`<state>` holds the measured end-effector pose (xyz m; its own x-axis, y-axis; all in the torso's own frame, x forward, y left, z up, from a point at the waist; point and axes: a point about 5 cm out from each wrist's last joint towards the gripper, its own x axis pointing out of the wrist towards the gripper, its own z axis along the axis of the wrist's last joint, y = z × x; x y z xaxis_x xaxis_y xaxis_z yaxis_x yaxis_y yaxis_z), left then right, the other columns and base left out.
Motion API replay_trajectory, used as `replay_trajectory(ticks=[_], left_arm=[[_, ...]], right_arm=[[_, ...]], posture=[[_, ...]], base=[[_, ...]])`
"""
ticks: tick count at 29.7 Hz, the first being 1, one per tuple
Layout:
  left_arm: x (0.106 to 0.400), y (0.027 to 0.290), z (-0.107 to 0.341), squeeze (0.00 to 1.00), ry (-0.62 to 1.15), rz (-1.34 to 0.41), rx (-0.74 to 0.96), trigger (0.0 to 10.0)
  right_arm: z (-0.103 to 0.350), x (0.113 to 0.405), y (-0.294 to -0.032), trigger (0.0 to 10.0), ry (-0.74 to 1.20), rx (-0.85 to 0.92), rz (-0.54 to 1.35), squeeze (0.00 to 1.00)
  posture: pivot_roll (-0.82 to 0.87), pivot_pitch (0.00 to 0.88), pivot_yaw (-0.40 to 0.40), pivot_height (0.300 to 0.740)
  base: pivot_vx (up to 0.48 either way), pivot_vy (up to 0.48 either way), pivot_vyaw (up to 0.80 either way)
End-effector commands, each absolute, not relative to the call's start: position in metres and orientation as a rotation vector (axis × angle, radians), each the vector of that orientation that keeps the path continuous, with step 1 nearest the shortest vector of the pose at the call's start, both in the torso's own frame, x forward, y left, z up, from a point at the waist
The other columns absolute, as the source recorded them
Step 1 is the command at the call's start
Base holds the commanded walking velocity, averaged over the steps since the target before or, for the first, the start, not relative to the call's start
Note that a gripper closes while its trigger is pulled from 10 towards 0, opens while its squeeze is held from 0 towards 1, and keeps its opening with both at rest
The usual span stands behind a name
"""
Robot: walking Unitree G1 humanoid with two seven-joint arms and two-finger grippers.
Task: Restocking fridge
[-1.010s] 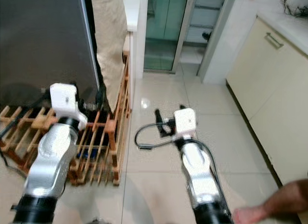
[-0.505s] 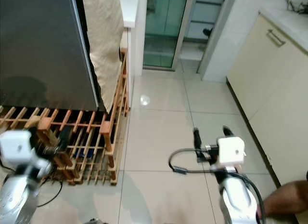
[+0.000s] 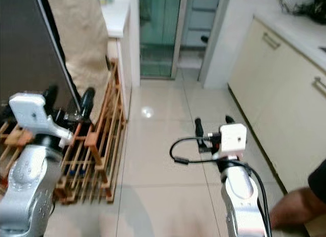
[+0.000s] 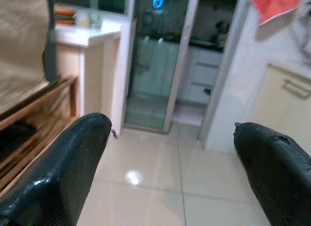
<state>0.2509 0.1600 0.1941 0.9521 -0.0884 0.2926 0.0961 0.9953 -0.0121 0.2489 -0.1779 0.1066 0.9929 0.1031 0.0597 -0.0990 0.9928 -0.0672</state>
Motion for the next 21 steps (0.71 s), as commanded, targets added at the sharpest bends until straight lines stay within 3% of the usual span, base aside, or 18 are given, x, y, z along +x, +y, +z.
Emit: replay_trajectory(ticks=[1,7,13,21], left_arm=[[0.252,0.168,0.185,0.00,-0.247,-0.053,-0.010,10.0],[0.279,0.175,0.182,0.00,-0.175,0.064,-0.004,10.0],[0.287,0.166,0.182,0.00,-0.173,0.021,-0.008,10.0],[0.297,0.172,0.195,0.00,-0.211,0.079,0.039,10.0]], right_arm=[[0.109,0.254,-0.170,10.0,-0.074,-0.062,0.130,0.29],[0.111,0.267,-0.161,10.0,-0.085,-0.088,0.171,0.30],[0.109,0.271,-0.163,10.0,-0.079,-0.080,0.149,0.29],[0.104,0.269,-0.158,10.0,-0.079,-0.073,0.154,0.26]], posture=[[-0.06,0.000,-0.045,0.740],[-0.05,0.000,-0.048,0.740],[-0.06,0.000,-0.040,0.740],[-0.07,0.000,-0.025,0.740]], base=[[0.379,-0.292,0.00],[0.452,-0.044,0.17],[0.480,0.000,0.31],[0.000,0.000,0.00]])
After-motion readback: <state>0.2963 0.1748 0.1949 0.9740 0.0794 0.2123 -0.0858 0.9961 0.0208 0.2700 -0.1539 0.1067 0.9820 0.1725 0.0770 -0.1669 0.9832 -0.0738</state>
